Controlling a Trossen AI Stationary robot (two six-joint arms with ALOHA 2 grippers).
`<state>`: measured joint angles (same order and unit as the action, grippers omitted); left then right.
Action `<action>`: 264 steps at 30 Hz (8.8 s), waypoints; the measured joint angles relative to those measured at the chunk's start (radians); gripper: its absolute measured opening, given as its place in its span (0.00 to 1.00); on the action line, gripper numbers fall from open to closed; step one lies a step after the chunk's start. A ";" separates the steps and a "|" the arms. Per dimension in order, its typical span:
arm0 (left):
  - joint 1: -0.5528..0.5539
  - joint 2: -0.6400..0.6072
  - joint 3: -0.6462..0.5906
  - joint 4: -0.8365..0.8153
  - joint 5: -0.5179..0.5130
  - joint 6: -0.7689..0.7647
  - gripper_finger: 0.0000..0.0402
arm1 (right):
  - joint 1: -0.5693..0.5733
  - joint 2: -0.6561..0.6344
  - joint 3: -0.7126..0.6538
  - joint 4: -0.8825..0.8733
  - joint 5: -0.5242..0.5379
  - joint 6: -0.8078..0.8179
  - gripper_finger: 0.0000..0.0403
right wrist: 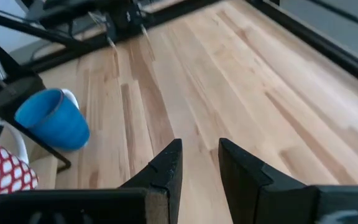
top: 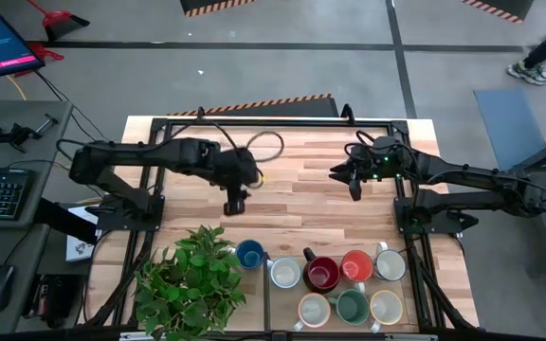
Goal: Place coffee mugs
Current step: Move the blue mug to the center of the table, then adjust the red patterned mug on the shelf
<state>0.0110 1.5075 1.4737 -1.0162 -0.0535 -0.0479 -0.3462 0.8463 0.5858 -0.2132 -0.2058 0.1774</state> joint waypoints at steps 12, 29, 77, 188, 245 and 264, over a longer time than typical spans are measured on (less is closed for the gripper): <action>-0.138 0.154 0.010 -0.036 0.030 -0.013 0.38 | 0.000 0.000 0.000 -0.045 0.002 0.005 0.21; -0.246 0.250 0.010 -0.026 0.125 -0.003 0.38 | 0.000 0.000 0.000 -0.053 -0.013 0.006 0.21; -0.214 0.339 -0.200 0.253 0.096 -0.097 0.03 | 0.000 -0.001 0.000 -0.122 -0.029 0.011 0.21; -0.024 0.680 0.402 0.046 0.002 0.324 0.02 | 0.000 -0.003 0.000 -0.112 0.090 0.004 0.21; -0.018 0.541 0.403 0.011 -0.036 0.318 0.31 | 0.000 -0.002 0.000 -0.112 0.076 0.031 0.21; 0.109 0.247 0.356 -0.369 -0.030 0.149 0.31 | 0.011 -0.001 0.038 -0.076 -0.002 -0.047 0.21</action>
<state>0.1196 1.7548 1.8302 -1.3850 -0.0837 0.1007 -0.3348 0.8453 0.6235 -0.2894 -0.2075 0.1306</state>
